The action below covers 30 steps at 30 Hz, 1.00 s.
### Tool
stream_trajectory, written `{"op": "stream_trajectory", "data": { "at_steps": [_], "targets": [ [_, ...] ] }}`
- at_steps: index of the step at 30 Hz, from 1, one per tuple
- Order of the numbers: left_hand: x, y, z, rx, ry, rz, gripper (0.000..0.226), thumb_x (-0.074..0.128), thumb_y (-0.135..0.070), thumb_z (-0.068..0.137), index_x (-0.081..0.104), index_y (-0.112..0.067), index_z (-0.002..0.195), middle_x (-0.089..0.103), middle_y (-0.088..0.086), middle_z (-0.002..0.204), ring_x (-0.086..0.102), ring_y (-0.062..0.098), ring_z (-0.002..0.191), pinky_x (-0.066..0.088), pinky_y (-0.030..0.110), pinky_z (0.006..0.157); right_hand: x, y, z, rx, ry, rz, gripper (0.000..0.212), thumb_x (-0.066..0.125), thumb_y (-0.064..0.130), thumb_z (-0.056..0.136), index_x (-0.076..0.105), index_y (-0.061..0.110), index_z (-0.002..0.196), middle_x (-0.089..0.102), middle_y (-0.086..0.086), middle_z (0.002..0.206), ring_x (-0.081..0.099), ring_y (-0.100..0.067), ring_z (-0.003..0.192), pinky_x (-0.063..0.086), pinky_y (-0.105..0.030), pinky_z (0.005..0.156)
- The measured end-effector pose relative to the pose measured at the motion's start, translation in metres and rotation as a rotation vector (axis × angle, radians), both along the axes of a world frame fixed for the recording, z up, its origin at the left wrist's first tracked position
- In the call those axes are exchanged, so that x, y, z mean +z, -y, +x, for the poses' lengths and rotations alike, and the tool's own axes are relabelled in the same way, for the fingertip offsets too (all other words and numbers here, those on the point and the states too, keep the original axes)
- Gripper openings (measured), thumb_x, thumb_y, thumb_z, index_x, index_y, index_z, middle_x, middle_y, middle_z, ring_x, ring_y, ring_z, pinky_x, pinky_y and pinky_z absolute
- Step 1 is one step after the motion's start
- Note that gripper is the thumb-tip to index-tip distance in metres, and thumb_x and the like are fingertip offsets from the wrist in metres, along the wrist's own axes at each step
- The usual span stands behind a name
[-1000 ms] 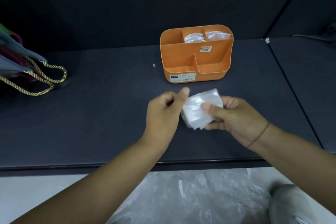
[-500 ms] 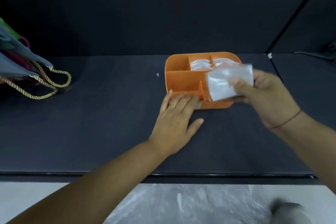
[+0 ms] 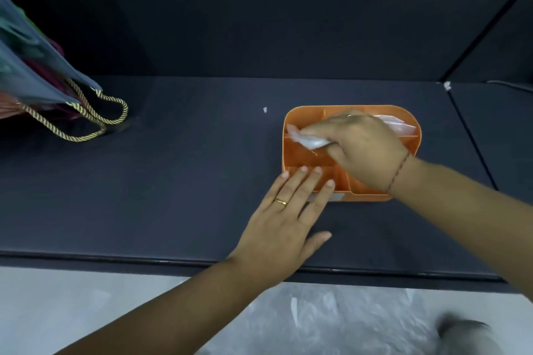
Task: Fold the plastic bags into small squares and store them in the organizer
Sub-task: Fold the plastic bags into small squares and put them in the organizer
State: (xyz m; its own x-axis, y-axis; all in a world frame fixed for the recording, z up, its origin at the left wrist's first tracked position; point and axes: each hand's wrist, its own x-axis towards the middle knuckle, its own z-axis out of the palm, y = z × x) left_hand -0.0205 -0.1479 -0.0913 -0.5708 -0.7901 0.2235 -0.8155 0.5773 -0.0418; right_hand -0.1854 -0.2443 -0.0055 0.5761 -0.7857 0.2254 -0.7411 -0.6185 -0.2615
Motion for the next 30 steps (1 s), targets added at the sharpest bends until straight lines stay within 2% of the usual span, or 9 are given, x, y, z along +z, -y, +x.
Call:
{"op": "stream_trajectory", "data": {
  "at_steps": [4,8,11,14,17,20,24,27,30],
  "targets": [
    [0.000,0.003,-0.001,-0.008,0.006,0.009,0.065,0.028,-0.051,0.099,0.023,-0.013,0.152,0.035,0.011,0.156,0.029,0.027,0.146,0.017,0.042,0.119,0.019,0.026,0.009,-0.040,-0.066,0.191,0.041,0.046,0.006,0.090,0.071,0.032,0.111,0.073,0.004,0.104,0.065,-0.023,0.099,0.045,-0.038,0.095],
    [0.000,0.004,-0.001,-0.006,-0.002,0.020,0.065,0.029,-0.051,0.099,0.025,-0.013,0.152,0.036,0.011,0.156,0.029,0.027,0.146,0.017,0.042,0.119,0.019,0.049,0.027,-0.072,-0.271,0.052,0.022,0.049,0.023,0.094,0.069,0.031,0.098,0.069,0.004,0.100,0.055,-0.020,0.100,0.030,-0.035,0.095],
    [0.001,0.005,-0.002,0.002,-0.004,0.021,0.065,0.029,-0.051,0.099,0.027,-0.013,0.152,0.036,0.010,0.156,0.029,0.027,0.146,0.018,0.042,0.119,0.009,0.048,0.032,-0.075,-0.328,-0.013,0.020,0.054,0.033,0.093,0.067,0.029,0.107,0.062,0.002,0.105,0.051,-0.022,0.108,0.030,-0.034,0.092],
    [0.000,0.004,-0.004,0.011,-0.023,0.021,0.064,0.030,-0.050,0.099,0.030,-0.013,0.151,0.037,0.011,0.155,0.030,0.027,0.146,0.018,0.043,0.119,0.012,0.049,0.026,-0.082,-0.191,0.011,0.021,0.067,0.034,0.085,0.064,0.025,0.104,0.061,0.005,0.103,0.055,-0.018,0.102,0.033,-0.033,0.092],
    [0.001,0.003,-0.004,0.013,-0.032,0.026,0.064,0.030,-0.050,0.099,0.027,-0.013,0.151,0.038,0.010,0.155,0.030,0.027,0.146,0.017,0.042,0.119,0.029,0.049,0.012,-0.090,0.062,0.259,0.034,0.078,0.029,0.077,0.062,0.022,0.106,0.061,0.009,0.093,0.057,-0.006,0.079,0.046,-0.025,0.081],
    [0.002,0.003,-0.004,0.019,-0.016,0.024,0.064,0.028,-0.051,0.099,0.025,-0.014,0.151,0.038,0.009,0.155,0.030,0.026,0.146,0.019,0.042,0.120,0.037,0.052,-0.001,-0.111,0.123,0.312,0.023,0.078,0.026,0.079,0.065,0.022,0.097,0.063,0.009,0.087,0.059,-0.005,0.076,0.048,-0.017,0.073],
    [0.000,0.002,-0.006,0.033,-0.011,0.018,0.064,0.025,-0.052,0.099,0.025,-0.014,0.151,0.039,0.009,0.154,0.031,0.026,0.145,0.022,0.042,0.121,0.024,0.058,0.003,-0.188,0.048,0.193,0.007,0.076,0.026,0.081,0.069,0.023,0.080,0.053,0.007,0.090,0.053,-0.012,0.085,0.044,-0.028,0.082],
    [0.000,0.002,-0.007,0.025,-0.028,0.017,0.065,0.027,-0.052,0.099,0.027,-0.013,0.151,0.040,0.011,0.154,0.032,0.027,0.145,0.019,0.042,0.120,0.016,0.054,0.013,-0.189,-0.073,0.134,0.007,0.073,0.031,0.083,0.071,0.024,0.084,0.048,0.004,0.100,0.047,-0.017,0.102,0.037,-0.034,0.095],
    [0.000,0.003,-0.007,0.026,-0.022,0.011,0.065,0.028,-0.052,0.099,0.025,-0.014,0.151,0.040,0.011,0.154,0.031,0.028,0.145,0.017,0.042,0.119,0.019,0.049,0.014,-0.189,-0.107,0.052,0.012,0.071,0.036,0.083,0.072,0.024,0.089,0.048,0.002,0.106,0.046,-0.019,0.107,0.032,-0.037,0.100]
  ]
}}
